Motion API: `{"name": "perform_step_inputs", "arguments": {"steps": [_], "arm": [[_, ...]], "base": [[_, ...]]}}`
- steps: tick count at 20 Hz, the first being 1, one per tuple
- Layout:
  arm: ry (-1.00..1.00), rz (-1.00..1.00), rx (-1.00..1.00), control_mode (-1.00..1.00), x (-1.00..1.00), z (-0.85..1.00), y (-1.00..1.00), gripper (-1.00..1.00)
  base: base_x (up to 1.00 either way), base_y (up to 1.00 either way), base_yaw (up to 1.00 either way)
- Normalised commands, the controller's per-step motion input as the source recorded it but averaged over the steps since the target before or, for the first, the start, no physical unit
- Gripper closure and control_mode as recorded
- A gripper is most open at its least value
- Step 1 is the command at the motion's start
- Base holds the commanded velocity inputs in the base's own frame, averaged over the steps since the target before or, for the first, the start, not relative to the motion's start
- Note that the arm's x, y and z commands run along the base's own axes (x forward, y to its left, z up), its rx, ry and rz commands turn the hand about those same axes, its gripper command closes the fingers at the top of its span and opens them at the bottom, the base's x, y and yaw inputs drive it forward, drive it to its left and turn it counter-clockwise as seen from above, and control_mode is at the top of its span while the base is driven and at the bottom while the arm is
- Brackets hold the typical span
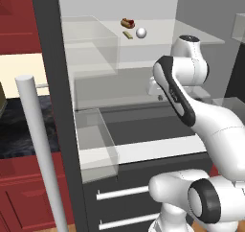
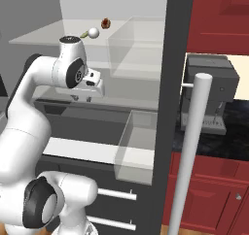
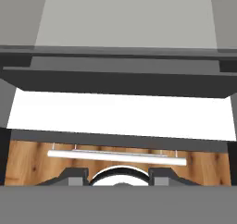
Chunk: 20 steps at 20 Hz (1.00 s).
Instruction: Pick the egg and butter from the fridge and place them by the bowl for mixing.
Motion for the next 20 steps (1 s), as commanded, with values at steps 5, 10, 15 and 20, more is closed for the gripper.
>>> {"name": "perform_step_inputs", "arguments": {"steps": [5,10,15,20], "arm": [[-0.20,0.03,0.00,-1.00,-0.02,0.04,0.03,-1.00],[-0.29,0.04,0.07,-1.00,0.00,0.33,0.00,-1.00],[-0.26,0.00,0.04,-1.00,0.00,0.47,0.00,-1.00],[-0.24,0.00,0.00,-1.00,0.00,0.50,0.01,-1.00]], "base": [[0.00,0.00,0.00],[0.00,0.00,0.00],[0.00,0.00,0.00],[0.00,0.00,0.00]]}}
